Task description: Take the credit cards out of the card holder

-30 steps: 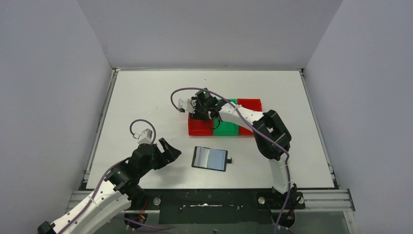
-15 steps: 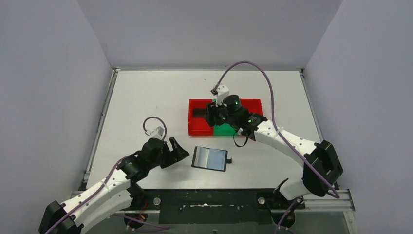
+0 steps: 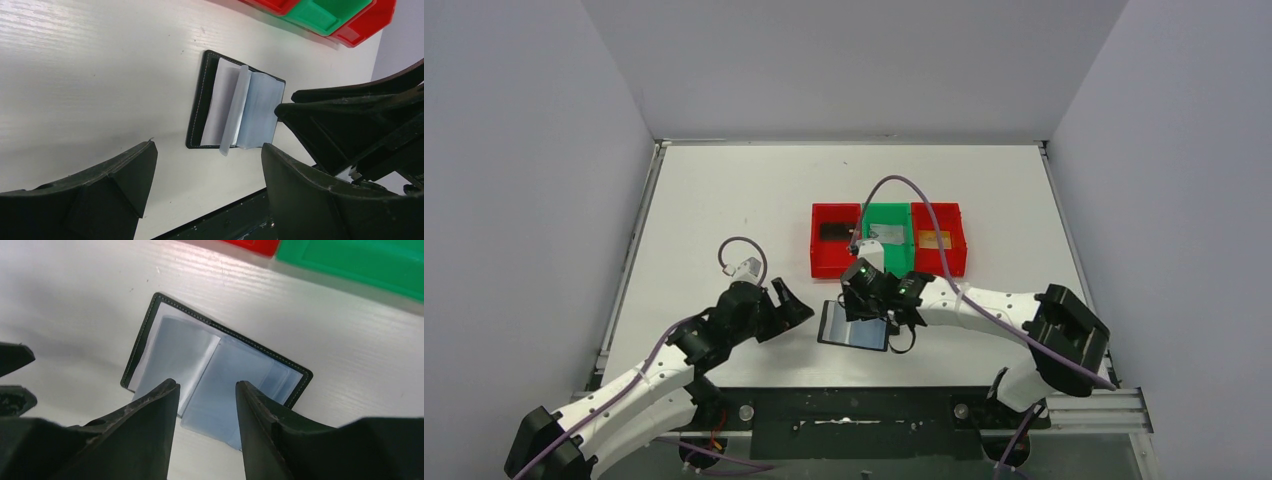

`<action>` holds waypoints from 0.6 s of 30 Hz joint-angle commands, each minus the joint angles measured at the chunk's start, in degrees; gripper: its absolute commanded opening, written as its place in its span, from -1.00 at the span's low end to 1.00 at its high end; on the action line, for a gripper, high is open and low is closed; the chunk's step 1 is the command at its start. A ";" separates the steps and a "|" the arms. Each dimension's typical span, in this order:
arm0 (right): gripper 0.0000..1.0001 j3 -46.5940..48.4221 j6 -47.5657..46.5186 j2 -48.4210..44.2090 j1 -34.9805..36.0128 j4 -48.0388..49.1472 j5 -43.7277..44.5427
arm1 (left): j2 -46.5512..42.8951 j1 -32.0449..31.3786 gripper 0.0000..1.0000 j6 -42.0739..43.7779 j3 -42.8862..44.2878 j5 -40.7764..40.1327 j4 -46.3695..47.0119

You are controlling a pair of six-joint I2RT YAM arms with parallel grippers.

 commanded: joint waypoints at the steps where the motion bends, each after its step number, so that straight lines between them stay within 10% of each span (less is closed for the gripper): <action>1: -0.02 7.69 1.98 4.64 3.08 -8.95 12.10 | -0.10 0.38 0.53 -0.48 1.11 -0.03 4.21; 18: 0.02 5.43 7.77 8.94 6.03 -15.87 16.32 | -0.14 0.39 0.51 -0.66 0.27 0.55 4.59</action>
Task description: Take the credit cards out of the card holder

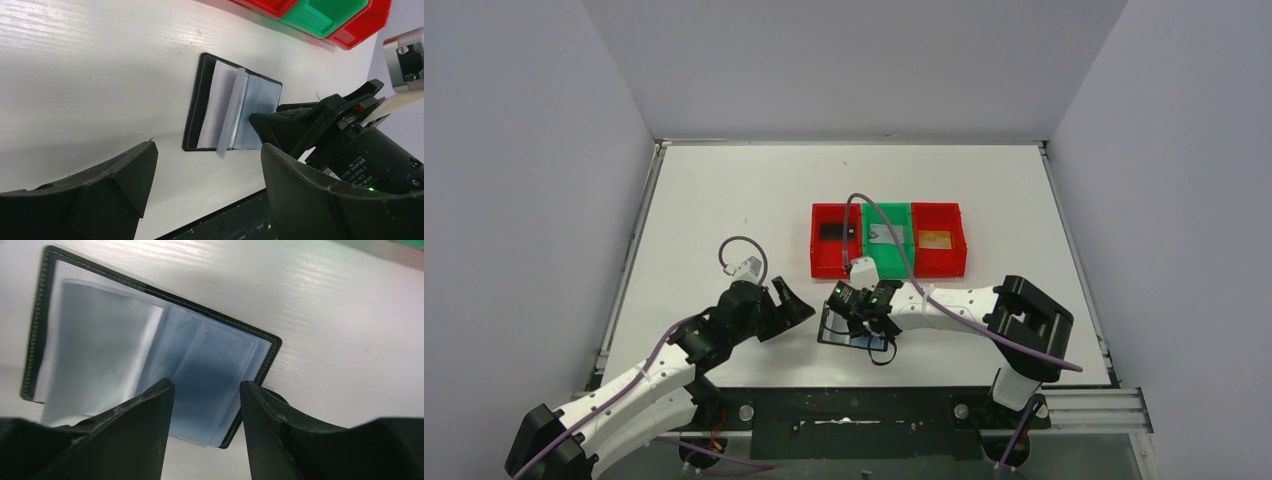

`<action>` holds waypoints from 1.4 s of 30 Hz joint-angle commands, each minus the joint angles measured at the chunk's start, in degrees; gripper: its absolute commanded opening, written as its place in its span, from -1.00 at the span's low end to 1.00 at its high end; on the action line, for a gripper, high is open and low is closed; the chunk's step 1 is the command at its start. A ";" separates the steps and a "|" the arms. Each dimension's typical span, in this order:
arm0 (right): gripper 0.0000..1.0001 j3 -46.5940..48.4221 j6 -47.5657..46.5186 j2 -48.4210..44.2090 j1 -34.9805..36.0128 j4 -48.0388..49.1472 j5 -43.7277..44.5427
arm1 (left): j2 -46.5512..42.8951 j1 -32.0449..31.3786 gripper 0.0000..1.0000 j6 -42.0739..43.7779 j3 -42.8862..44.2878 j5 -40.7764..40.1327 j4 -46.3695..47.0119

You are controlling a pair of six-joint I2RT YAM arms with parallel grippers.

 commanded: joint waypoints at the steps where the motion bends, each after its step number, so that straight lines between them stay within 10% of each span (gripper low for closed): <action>1: 0.02 -2.91 3.38 -3.20 -0.23 -0.87 3.00 | -0.98 0.39 0.51 0.02 0.26 0.46 2.98; 14: -0.61 -9.81 4.16 -0.29 -3.22 6.62 -2.78 | -0.72 0.34 0.50 -0.07 0.22 1.31 3.37; 31: 0.17 -1.78 1.11 -16.66 -7.56 -0.08 6.52 | -2.71 0.37 0.50 3.90 9.16 -8.94 -8.34; 42: 0.97 -7.36 -8.53 -39.76 -22.19 5.12 14.14 | 0.68 0.38 0.76 9.20 28.18 -30.44 -22.93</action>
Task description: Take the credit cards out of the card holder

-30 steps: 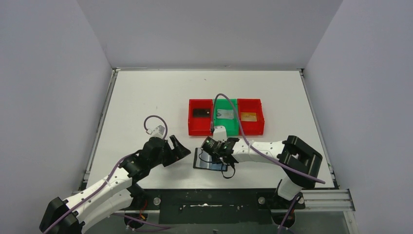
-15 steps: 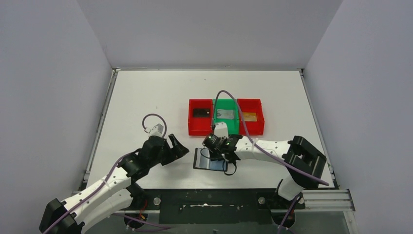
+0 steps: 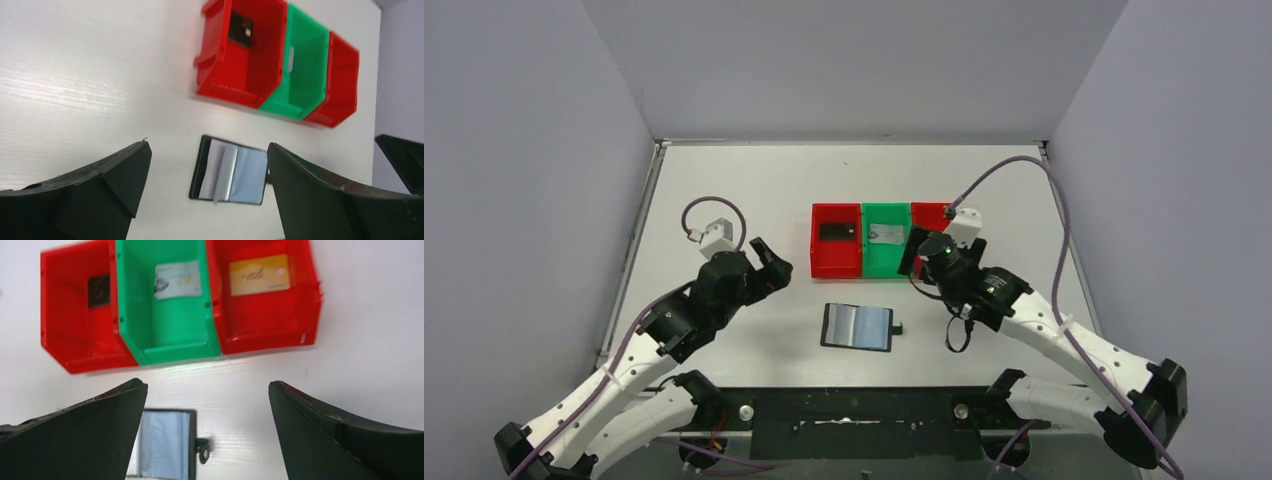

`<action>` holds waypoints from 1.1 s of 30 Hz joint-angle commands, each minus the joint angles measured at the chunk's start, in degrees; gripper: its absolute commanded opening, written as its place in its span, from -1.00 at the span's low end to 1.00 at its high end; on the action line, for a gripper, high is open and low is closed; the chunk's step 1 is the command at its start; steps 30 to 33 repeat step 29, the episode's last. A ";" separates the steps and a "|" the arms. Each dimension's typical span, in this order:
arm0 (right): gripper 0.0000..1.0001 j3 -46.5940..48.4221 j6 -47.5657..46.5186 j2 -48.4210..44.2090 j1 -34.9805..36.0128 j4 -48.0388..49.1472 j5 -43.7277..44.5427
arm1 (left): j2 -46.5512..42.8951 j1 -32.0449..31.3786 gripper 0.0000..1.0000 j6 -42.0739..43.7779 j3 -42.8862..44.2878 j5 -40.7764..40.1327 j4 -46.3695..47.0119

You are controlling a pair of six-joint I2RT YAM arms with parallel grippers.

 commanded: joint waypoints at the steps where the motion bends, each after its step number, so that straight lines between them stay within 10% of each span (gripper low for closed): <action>1: 1.00 1.01 -9.97 -6.62 -8.13 3.61 5.19 | 2.97 0.37 0.78 3.08 11.61 -15.33 -7.74; 10: 0.96 10.84 -24.42 -6.56 -41.47 3.82 -19.36 | 10.53 0.39 0.83 5.89 29.91 -28.66 -20.16; 33: 0.96 11.90 -31.79 -10.54 -40.61 4.81 -23.44 | 9.72 0.31 0.87 11.48 31.23 -28.87 -16.43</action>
